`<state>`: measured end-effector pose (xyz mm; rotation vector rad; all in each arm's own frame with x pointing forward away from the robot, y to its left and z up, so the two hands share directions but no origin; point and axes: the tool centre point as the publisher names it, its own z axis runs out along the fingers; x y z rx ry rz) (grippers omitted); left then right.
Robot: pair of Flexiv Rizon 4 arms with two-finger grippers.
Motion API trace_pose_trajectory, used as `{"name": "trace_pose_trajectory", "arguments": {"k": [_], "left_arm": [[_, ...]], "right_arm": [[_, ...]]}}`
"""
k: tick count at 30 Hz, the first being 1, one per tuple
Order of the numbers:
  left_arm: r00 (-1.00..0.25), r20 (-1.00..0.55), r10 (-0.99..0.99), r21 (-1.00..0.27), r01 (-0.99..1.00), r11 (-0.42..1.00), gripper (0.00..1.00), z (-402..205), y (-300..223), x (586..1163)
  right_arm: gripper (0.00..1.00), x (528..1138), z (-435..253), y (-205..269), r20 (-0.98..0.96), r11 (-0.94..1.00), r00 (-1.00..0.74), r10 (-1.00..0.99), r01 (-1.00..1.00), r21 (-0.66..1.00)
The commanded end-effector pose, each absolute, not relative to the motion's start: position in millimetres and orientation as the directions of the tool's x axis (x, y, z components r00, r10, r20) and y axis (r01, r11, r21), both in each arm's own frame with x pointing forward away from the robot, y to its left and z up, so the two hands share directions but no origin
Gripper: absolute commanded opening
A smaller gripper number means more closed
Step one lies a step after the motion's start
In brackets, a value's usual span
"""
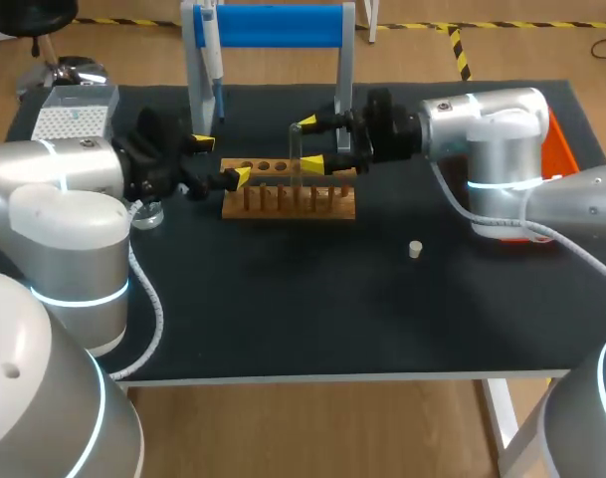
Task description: Invert the test tube, pick up the pipette, mount the tip to pipette, aspirate from beaker and dispense into the tube, eject the tip, return the pipette, and cap with the stopper.
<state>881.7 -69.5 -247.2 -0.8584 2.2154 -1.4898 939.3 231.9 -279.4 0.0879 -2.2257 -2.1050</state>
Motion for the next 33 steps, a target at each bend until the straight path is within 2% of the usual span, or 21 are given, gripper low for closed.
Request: {"name": "trace_pose_trajectory", "arguments": {"k": [1,6,11,15,24,26,33], "left_arm": [[-0.76,0.054,-0.647,-0.919,-0.291,0.265,1.0,-249,-70,882],[-0.76,0.054,-0.647,-0.919,-0.291,0.265,1.0,-249,-70,882],[-0.76,0.054,-0.647,-0.919,-0.291,0.265,1.0,-249,-70,882],[-0.76,0.054,-0.647,-0.919,-0.291,0.265,1.0,-249,-70,882],[-0.76,0.054,-0.647,-0.919,-0.291,0.265,1.0,-249,-70,882],[-0.76,0.054,-0.647,-0.919,-0.291,0.265,1.0,-249,-70,882],[-0.76,0.054,-0.647,-0.919,-0.291,0.265,1.0,-249,-70,882]], "right_arm": [[0.88,942,-280,237,0.017,0.053,-0.995,-0.1,0.011,0.999],[0.84,943,-281,240,0.017,0.052,-0.995,-0.098,0.012,0.999],[0.72,938,-280,242,0.014,0.05,-0.995,-0.098,0.01,0.999],[0.67,936,-279,243,0.013,0.05,-0.995,-0.098,0.008,0.999],[0.58,932,-278,245,0.01,0.052,-0.995,-0.097,0.005,0.999],[0.52,932,-278,245,0.01,0.051,-0.995,-0.096,0.005,0.999],[0.42,931,-277,245,0.012,0.047,-0.996,-0.089,0.008,0.999]]}}
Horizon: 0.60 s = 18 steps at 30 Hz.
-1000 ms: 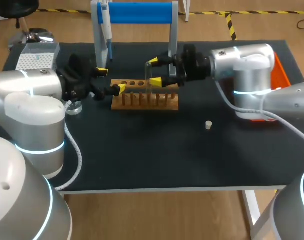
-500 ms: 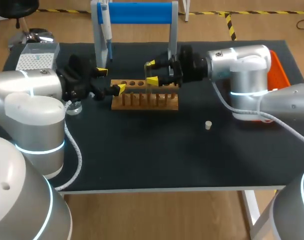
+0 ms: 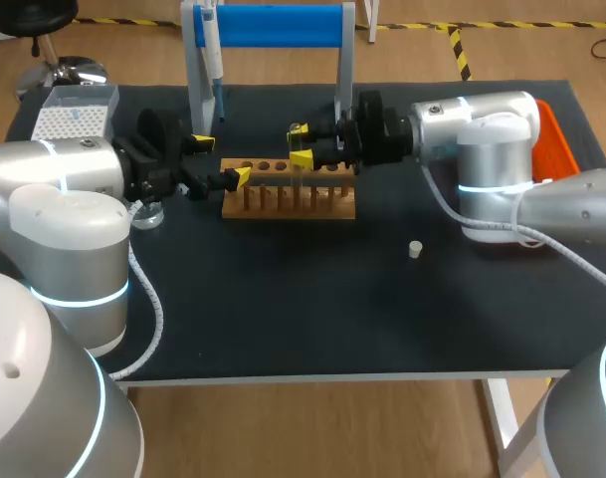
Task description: Invert the test tube, pick up the pipette, mount the tip to pipette, aspirate from beaker and dispense into the tube, eject the tip, return the pipette, and cap with the stopper.
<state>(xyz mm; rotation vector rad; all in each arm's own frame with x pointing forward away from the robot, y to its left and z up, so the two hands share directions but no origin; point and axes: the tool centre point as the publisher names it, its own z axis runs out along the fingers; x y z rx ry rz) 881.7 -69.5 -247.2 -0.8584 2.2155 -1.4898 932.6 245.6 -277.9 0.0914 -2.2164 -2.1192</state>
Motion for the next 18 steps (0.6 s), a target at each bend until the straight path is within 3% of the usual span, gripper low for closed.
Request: {"name": "trace_pose_trajectory", "arguments": {"k": [1,4,6,8,18], "left_arm": [[-0.76,0.054,-0.647,-0.919,-0.291,0.265,1.0,-248.8,-70.3,881.8],[-0.76,0.054,-0.647,-0.919,-0.291,0.265,1.0,-248.8,-70.3,881.8],[-0.76,0.054,-0.647,-0.919,-0.291,0.265,1.0,-248.8,-70.3,881.8],[-0.76,0.054,-0.647,-0.919,-0.291,0.265,1.0,-248.8,-70.3,881.8],[-0.76,0.054,-0.647,-0.919,-0.291,0.265,1.0,-248.8,-70.3,881.8]], "right_arm": [[0.4,930.8,-276.9,244.6,0.013,0.047,-0.996,-0.088,0.009,0.999],[0.29,930.8,-276.8,244.5,0.014,0.048,-0.996,-0.083,0.01,0.999],[0.07,930.9,-276.7,244.6,0.015,0.048,-0.997,-0.081,0.011,0.999],[0.01,931.1,-276.7,244.7,0.016,0.049,-0.997,-0.078,0.012,0.999],[0.0,935.4,-278.0,244.7,0.03,0.054,-0.998,-0.063,0.026,0.998]]}}
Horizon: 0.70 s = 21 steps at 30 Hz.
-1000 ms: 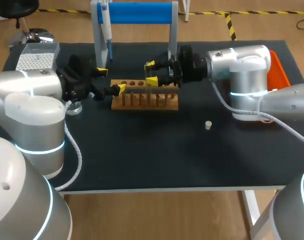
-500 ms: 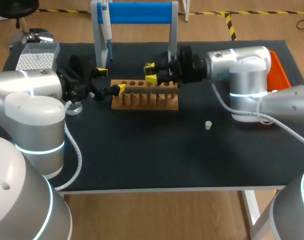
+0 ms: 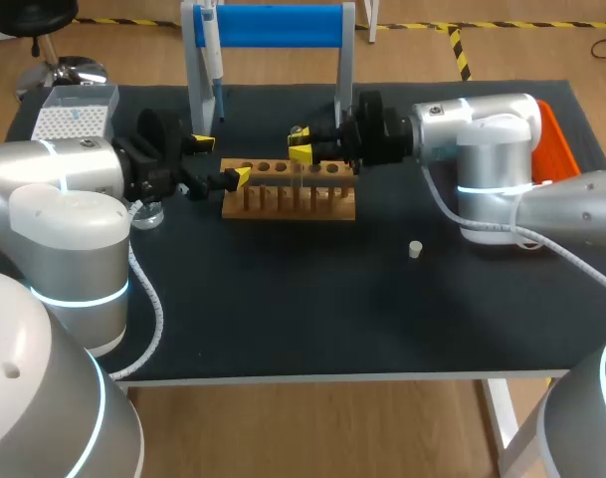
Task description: Invert the test tube, pick up the pipette, mount the tip to pipette, aspirate from beaker and dispense into the tube, eject the tip, return the pipette, and cap with the stopper.
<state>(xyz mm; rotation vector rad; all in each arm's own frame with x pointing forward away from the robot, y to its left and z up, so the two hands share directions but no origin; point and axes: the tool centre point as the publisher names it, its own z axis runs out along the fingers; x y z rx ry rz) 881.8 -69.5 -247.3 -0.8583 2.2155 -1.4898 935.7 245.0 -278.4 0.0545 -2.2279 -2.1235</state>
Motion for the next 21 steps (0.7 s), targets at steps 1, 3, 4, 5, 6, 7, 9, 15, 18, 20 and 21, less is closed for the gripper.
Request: {"name": "trace_pose_trajectory", "arguments": {"k": [1,3,4,5,6,7,9,15,18,20,21], "left_arm": [[-0.76,0.054,-0.647,-0.919,-0.291,0.265,1.0,-249,-70,882],[-0.76,0.054,-0.647,-0.919,-0.291,0.265,1.0,-249,-70,882],[-0.76,0.054,-0.647,-0.919,-0.291,0.265,1.0,-249,-70,882],[-0.76,0.054,-0.647,-0.919,-0.291,0.265,1.0,-249,-70,882],[-0.76,0.054,-0.647,-0.919,-0.291,0.265,1.0,-249,-70,882],[-0.76,0.054,-0.647,-0.919,-0.291,0.265,1.0,-249,-70,882],[-0.76,0.054,-0.647,-0.919,-0.291,0.265,1.0,-249,-70,882],[-0.76,0.054,-0.647,-0.919,-0.291,0.265,1.0,-249,-70,882],[-0.76,0.054,-0.647,-0.919,-0.291,0.265,1.0,-249,-70,882],[-0.76,0.054,-0.647,-0.919,-0.291,0.265,1.0,-249,-70,882],[-0.76,0.054,-0.647,-0.919,-0.291,0.265,1.0,-249,-70,882]], "right_arm": [[0.0,936,-278,245,0.034,0.059,-0.998,-0.061,0.031,0.998],[0.0,938,-277,246,0.056,0.073,-0.997,-0.054,0.052,0.996],[0.0,939,-277,246,0.064,0.081,-0.997,-0.048,0.06,0.995],[0.0,940,-276,247,0.07,0.087,-0.997,-0.046,0.065,0.994],[0.0,941,-276,247,0.073,0.093,-0.996,-0.045,0.069,0.993],[0.0,942,-275,248,0.079,0.1,-0.996,-0.041,0.074,0.992],[0.0,943,-274,248,0.093,0.112,-0.995,-0.036,0.088,0.99],[0.0,946,-271,249,0.112,0.117,-0.993,-0.028,0.108,0.987],[0.0,947,-269,249,0.122,0.117,-0.992,-0.017,0.119,0.986],[0.0,948,-267,250,0.123,0.116,-0.992,-0.014,0.121,0.986],[0.0,948,-265,250,0.123,0.116,-0.992,-0.013,0.121,0.986]]}}
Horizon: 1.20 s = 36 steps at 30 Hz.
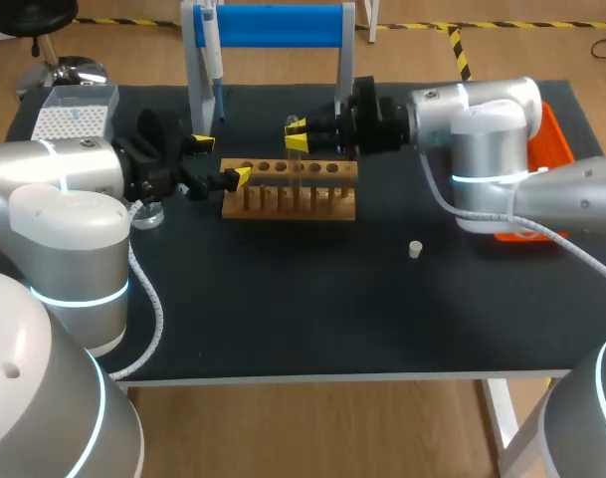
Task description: Invert the test tube, pick up the pipette, mount the tip to pipette, aspirate from beaker and dispense into the tube, eject the tip, return the pipette, and cap with the stopper.
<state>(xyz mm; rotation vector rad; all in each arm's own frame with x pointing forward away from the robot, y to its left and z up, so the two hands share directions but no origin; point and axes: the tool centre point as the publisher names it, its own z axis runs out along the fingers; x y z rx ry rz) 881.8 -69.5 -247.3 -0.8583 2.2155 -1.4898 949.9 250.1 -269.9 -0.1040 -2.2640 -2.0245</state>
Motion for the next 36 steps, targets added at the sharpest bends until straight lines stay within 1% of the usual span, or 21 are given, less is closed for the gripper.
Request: {"name": "trace_pose_trajectory", "arguments": {"k": [1,36], "left_arm": [[-0.76,0.054,-0.647,-0.919,-0.291,0.265,1.0,-249,-70,882],[-0.76,0.054,-0.647,-0.919,-0.291,0.265,1.0,-249,-70,882]], "right_arm": [[0.0,948,-264,250,0.123,0.115,-0.992,-0.012,0.121,0.986],[0.0,945,-217,244,0.097,0.104,-0.995,0.026,0.099,0.99]]}}
